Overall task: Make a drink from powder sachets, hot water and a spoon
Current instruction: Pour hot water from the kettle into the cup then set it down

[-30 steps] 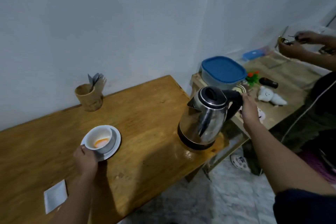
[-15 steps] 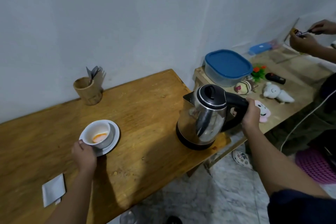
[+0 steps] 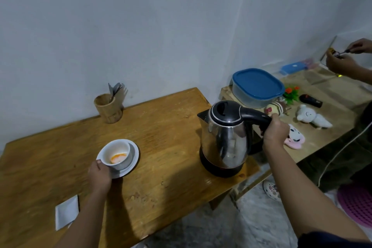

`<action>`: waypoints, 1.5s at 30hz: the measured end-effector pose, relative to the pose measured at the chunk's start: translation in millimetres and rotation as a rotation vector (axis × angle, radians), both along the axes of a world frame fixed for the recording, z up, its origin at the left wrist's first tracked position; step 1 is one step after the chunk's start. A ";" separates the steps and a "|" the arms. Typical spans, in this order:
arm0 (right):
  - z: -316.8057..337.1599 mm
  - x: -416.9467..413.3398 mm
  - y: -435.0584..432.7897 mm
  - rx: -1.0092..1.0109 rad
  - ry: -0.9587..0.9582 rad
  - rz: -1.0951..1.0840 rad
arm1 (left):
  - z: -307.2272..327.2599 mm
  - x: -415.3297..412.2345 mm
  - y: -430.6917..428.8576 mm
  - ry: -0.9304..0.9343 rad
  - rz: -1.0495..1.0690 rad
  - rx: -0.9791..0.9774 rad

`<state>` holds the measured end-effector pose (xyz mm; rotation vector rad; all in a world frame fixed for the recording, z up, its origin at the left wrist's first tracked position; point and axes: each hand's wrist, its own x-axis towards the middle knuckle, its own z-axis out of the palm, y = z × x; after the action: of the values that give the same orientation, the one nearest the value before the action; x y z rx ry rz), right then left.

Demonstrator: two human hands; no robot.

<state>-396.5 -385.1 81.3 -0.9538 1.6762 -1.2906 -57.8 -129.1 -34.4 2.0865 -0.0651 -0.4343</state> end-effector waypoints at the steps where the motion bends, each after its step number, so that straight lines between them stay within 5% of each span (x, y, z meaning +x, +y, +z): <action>1: 8.1 3.9 1.9 -0.025 0.041 0.021 | 1.3 -0.7 0.3 -0.004 0.000 0.004; 14: 71.5 71.8 14.6 -0.211 0.358 0.193 | 8.9 -0.2 10.1 0.004 -0.082 -0.048; 23: 53.7 153.0 48.4 -0.266 0.424 0.393 | 8.5 7.4 11.2 -0.110 -0.117 -0.040; 45: 45.8 259.2 89.0 -0.436 0.736 0.776 | -2.2 32.4 17.7 -0.025 -0.182 -0.066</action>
<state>-137.3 -296.2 127.1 -2.2705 1.2507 -0.7947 -25.5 -111.4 -36.6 2.0292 -0.2824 -0.5096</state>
